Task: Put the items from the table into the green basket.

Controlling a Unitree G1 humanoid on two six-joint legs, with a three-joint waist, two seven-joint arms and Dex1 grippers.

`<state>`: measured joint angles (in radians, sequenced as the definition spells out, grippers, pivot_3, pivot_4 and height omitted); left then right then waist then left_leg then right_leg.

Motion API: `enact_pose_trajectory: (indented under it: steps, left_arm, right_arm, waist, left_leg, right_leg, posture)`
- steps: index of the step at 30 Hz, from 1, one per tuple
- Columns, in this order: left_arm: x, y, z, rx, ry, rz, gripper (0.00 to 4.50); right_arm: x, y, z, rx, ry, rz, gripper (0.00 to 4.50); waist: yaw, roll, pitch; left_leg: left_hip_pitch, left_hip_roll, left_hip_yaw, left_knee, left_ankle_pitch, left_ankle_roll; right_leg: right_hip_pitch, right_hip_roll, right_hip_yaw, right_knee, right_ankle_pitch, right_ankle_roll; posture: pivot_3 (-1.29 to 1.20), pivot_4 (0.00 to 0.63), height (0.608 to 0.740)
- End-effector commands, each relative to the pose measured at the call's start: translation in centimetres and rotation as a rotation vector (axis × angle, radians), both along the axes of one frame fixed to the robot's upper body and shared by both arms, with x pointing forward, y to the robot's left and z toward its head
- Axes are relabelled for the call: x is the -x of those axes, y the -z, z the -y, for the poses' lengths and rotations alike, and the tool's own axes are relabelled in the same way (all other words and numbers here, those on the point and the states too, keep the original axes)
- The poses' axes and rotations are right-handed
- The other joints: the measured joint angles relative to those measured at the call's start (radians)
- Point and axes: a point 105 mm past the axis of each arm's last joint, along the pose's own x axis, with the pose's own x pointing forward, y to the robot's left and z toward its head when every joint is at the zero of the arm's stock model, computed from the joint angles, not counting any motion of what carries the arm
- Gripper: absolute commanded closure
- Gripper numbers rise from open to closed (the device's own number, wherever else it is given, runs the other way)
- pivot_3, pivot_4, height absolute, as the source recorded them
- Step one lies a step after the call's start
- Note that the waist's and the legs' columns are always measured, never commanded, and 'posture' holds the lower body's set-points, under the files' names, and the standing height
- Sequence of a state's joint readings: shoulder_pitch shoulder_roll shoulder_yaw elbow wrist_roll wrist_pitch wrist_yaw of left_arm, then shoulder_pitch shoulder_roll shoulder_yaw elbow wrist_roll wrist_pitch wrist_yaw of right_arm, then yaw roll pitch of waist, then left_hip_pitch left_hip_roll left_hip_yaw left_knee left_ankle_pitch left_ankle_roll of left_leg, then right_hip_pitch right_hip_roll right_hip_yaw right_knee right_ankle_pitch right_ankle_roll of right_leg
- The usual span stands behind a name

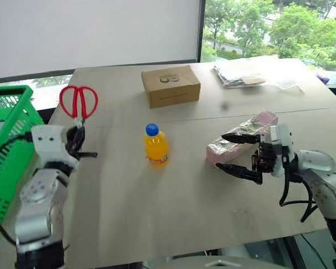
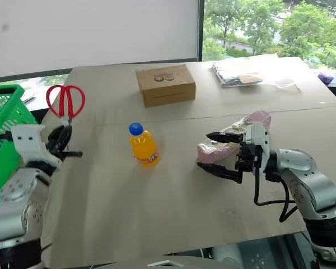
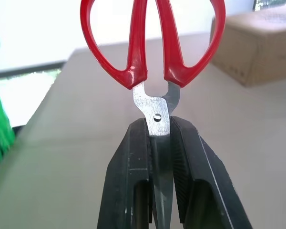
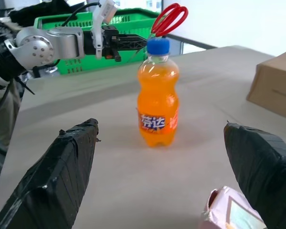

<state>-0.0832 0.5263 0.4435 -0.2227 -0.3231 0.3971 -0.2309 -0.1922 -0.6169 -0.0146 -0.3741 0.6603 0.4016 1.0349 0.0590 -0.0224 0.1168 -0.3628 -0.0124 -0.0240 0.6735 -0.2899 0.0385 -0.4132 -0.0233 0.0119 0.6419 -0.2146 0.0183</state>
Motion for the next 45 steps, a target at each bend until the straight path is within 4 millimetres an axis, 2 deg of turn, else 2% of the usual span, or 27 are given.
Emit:
enact_pose_trajectory:
  steps: [1, 6, 8, 10, 11, 12, 16, 18, 19, 22, 26, 28, 31, 33, 39, 42, 45]
  left_arm:
    - [-2.4, -1.5, -0.1, -0.012, 0.016, 0.027, 4.49]
    - [-6.9, -3.7, 1.4, -0.031, 0.091, 0.056, 4.49]
    - [-8.7, -5.8, 3.0, -0.020, 0.144, 0.124, 4.49]
    - [-9.7, -6.9, 4.1, 0.011, 0.175, 0.157, 4.49]
    - [-10.0, -6.9, 4.2, 0.004, 0.173, 0.156, 3.47]
    - [-10.3, -6.8, 4.3, 0.007, 0.172, 0.151, 3.30]
    - [-10.9, -6.3, 3.7, 0.001, 0.116, 0.125, 1.28]
    - [-10.9, -6.8, 3.9, 0.045, 0.133, 0.149, 0.34]
    - [-10.9, -6.9, 4.0, 0.064, 0.145, 0.160, 0.04]
    - [-9.9, -7.4, 4.8, 0.100, 0.244, 0.197, 0.04]
    - [-7.3, -7.3, 7.4, 0.125, 0.472, 0.204, 0.04]
    - [-5.7, -6.7, 8.3, 0.116, 0.561, 0.173, 0.04]
    - [-1.8, -4.9, 9.4, 0.104, 0.748, 0.046, 0.04]
    - [0.0, -4.4, 9.1, 0.108, 0.796, -0.007, 0.04]
    - [2.1, -4.7, 6.8, 0.147, 0.771, -0.029, 0.04]
    - [4.3, -2.6, 6.7, 0.159, 0.849, -0.172, 0.04]
    - [5.1, 0.9, 7.1, -0.003, 0.898, -0.319, 0.04]
  right_arm:
    - [-0.9, -2.1, -0.4, -0.033, 0.039, 0.102, 0.00]
    - [-2.5, -3.4, -0.2, -0.084, 0.138, 0.133, 0.00]
    - [-3.0, -4.3, -0.1, -0.133, 0.161, 0.132, 0.00]
    - [-3.2, -4.8, -0.1, -0.154, 0.168, 0.139, 0.00]
    - [-3.2, -4.8, -0.2, -0.153, 0.170, 0.142, 0.00]
    - [-3.2, -4.8, -0.2, -0.152, 0.175, 0.145, 0.00]
    - [-3.1, -4.5, -0.4, -0.151, 0.185, 0.144, 0.00]
    - [-3.0, -4.2, -0.2, -0.144, 0.194, 0.141, 0.00]
    - [-3.0, -4.0, -0.1, -0.141, 0.199, 0.138, 0.00]
    - [-2.9, -3.3, 0.4, -0.120, 0.212, 0.129, 0.00]
    - [-2.8, -2.5, 1.0, -0.106, 0.234, 0.117, 0.00]
    - [-2.8, -2.2, 1.3, -0.097, 0.241, 0.114, 0.00]
    - [-2.6, -1.4, 1.9, -0.066, 0.257, 0.103, 0.00]
    - [-2.4, -1.0, 2.2, -0.054, 0.264, 0.098, 0.00]
    - [-2.2, -0.5, 2.4, -0.054, 0.275, 0.089, 0.00]
    - [-2.1, -0.1, 2.4, -0.044, 0.273, 0.087, 0.00]
    - [-2.0, 0.1, 2.2, -0.043, 0.252, 0.075, 0.00]
  waist:
    - [-0.001, -0.001, -0.001]
    - [0.005, -0.006, -0.008]
    - [0.008, -0.007, -0.012]
    - [0.008, -0.008, -0.016]
    - [0.007, -0.008, -0.018]
    - [0.005, -0.008, -0.024]
    - [-0.018, -0.005, -0.031]
    - [-0.022, -0.005, -0.031]
    - [-0.022, -0.005, -0.031]
    - [-0.021, -0.005, -0.031]
    - [-0.025, -0.005, -0.032]
    - [-0.027, -0.004, -0.032]
    - [-0.037, -0.004, -0.032]
    - [-0.043, -0.003, -0.033]
    - [-0.042, -0.002, -0.034]
    - [-0.046, 0.002, -0.039]
    - [-0.045, 0.004, -0.041]
  left_leg:
    - [0.000, 0.000, 0.000, 0.000, 0.000, 0.000]
    - [-0.001, -0.001, -0.004, -0.001, 0.003, -0.005]
    - [-0.001, -0.002, -0.005, -0.002, 0.004, -0.007]
    - [-0.003, -0.003, -0.005, -0.002, 0.004, -0.007]
    - [-0.003, -0.003, -0.005, -0.002, 0.004, -0.008]
    - [-0.003, -0.003, -0.005, -0.002, 0.004, -0.008]
    - [-0.002, -0.003, -0.003, -0.003, 0.004, -0.007]
    - [-0.002, -0.003, -0.003, -0.004, 0.004, -0.007]
    - [-0.002, -0.003, -0.003, -0.004, 0.004, -0.006]
    - [-0.002, -0.003, -0.003, -0.003, 0.003, -0.005]
    - [-0.002, -0.003, -0.002, -0.003, 0.003, -0.005]
    - [-0.001, -0.003, -0.002, -0.003, 0.003, -0.005]
    - [-0.001, -0.003, -0.002, -0.003, 0.002, -0.004]
    - [0.000, -0.003, -0.002, -0.004, 0.002, -0.003]
    - [0.003, -0.002, -0.003, -0.002, 0.003, -0.004]
    - [0.003, -0.002, -0.002, -0.001, 0.004, -0.004]
    - [0.004, -0.002, 0.000, -0.002, 0.003, -0.004]
  right_leg:
    - [0.000, 0.000, 0.001, 0.000, 0.000, 0.000]
    - [-0.001, 0.000, -0.002, 0.001, 0.001, 0.000]
    - [-0.001, -0.001, -0.002, 0.001, 0.001, 0.000]
    - [-0.001, -0.002, -0.003, 0.001, 0.001, 0.000]
    - [-0.001, -0.003, -0.003, 0.001, 0.001, 0.000]
    - [-0.002, -0.003, -0.003, 0.000, 0.001, 0.000]
    - [-0.002, -0.004, -0.001, 0.000, 0.002, 0.000]
    - [-0.003, -0.003, -0.001, 0.001, 0.002, 0.000]
    - [-0.003, -0.003, -0.001, 0.002, 0.002, 0.000]
    - [-0.003, -0.003, -0.001, 0.002, 0.002, 0.000]
    - [-0.003, -0.004, 0.000, 0.003, 0.002, 0.000]
    - [-0.003, -0.004, 0.001, 0.003, 0.002, 0.000]
    - [-0.003, -0.004, 0.001, 0.004, 0.002, 0.000]
    - [-0.003, -0.004, 0.001, 0.004, 0.001, 0.000]
    - [0.000, -0.003, 0.000, 0.004, 0.001, 0.000]
    - [0.001, -0.002, 0.001, 0.005, 0.001, 0.000]
    - [0.000, 0.000, 0.003, 0.005, 0.001, 0.000]
  posture:
    - [0.08, 0.031, 0.740]
    - [0.06, 0.018, 0.740]
    - [0.05, 0.014, 0.740]
    - [0.05, 0.008, 0.740]
    - [0.05, 0.008, 0.740]
    - [0.05, 0.008, 0.740]
    - [0.05, 0.008, 0.740]
    - [0.04, 0.008, 0.740]
    - [0.04, 0.008, 0.740]
    - [0.04, 0.011, 0.740]
    - [0.04, 0.013, 0.740]
    - [0.04, 0.013, 0.740]
    - [0.04, 0.013, 0.740]
    - [0.05, 0.013, 0.740]
    - [0.06, 0.014, 0.740]
    - [0.05, 0.009, 0.740]
    - [0.06, 0.009, 0.740]
